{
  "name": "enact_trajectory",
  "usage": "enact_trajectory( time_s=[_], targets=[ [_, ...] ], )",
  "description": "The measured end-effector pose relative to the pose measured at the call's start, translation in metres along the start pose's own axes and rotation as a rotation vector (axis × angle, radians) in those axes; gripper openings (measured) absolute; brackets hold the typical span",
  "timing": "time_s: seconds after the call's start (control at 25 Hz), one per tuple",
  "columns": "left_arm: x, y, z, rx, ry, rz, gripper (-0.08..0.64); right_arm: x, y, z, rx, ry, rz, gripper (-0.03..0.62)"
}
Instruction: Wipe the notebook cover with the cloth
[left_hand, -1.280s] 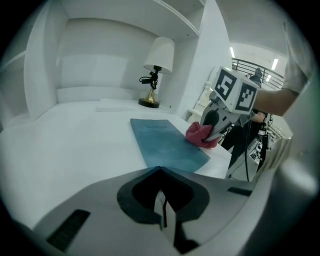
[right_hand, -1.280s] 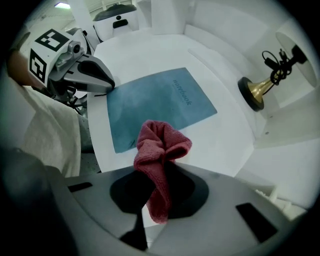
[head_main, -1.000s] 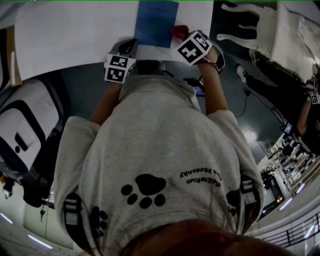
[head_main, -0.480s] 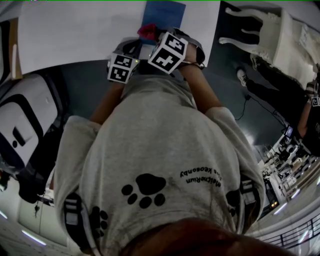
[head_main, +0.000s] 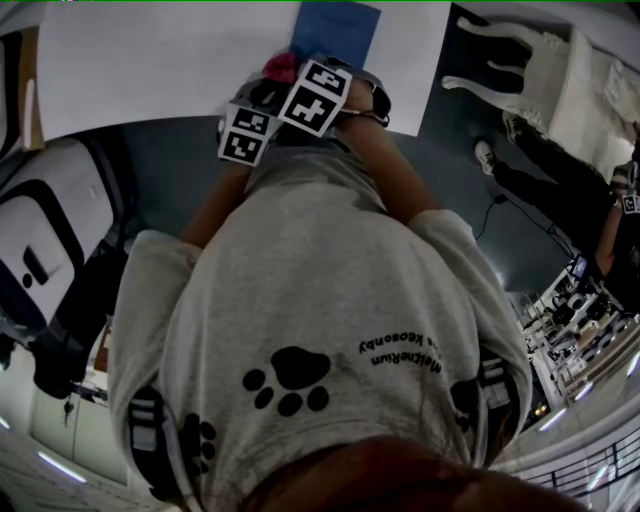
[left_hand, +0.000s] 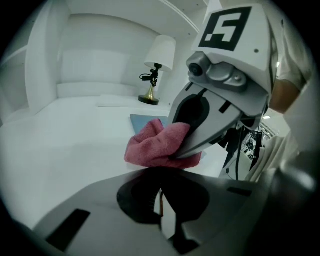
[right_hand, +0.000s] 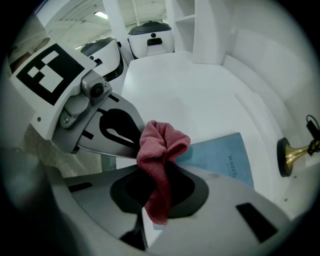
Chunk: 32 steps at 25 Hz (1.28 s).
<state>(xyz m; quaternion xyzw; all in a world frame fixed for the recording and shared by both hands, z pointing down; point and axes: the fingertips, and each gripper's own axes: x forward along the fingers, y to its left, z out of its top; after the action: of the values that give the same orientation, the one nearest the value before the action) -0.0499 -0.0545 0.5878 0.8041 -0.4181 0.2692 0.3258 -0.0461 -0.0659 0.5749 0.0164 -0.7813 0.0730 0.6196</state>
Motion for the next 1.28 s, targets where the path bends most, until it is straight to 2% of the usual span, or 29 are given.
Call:
enact_trajectory(
  time_s=[0.16, 0.36, 0.6, 1.0, 1.28],
  targets=[
    [-0.001, 0.000, 0.000, 0.001, 0.001, 0.000, 0.012, -0.001, 0.001, -0.005, -0.011, 0.022, 0.000, 0.060],
    [0.000, 0.000, -0.001, 0.004, 0.001, 0.005, 0.012, -0.005, 0.001, -0.034, 0.008, 0.062, -0.008, 0.060],
    [0.001, 0.002, -0.001, 0.007, -0.003, 0.009, 0.012, -0.013, -0.001, -0.074, 0.080, 0.097, -0.024, 0.060],
    [-0.002, 0.008, -0.005, 0.013, -0.007, 0.014, 0.012, -0.020, 0.001, -0.116, 0.182, 0.143, -0.047, 0.060],
    [0.004, 0.011, -0.006, 0.011, -0.019, 0.034, 0.012, -0.034, -0.002, -0.150, 0.321, 0.112, -0.063, 0.060]
  ],
)
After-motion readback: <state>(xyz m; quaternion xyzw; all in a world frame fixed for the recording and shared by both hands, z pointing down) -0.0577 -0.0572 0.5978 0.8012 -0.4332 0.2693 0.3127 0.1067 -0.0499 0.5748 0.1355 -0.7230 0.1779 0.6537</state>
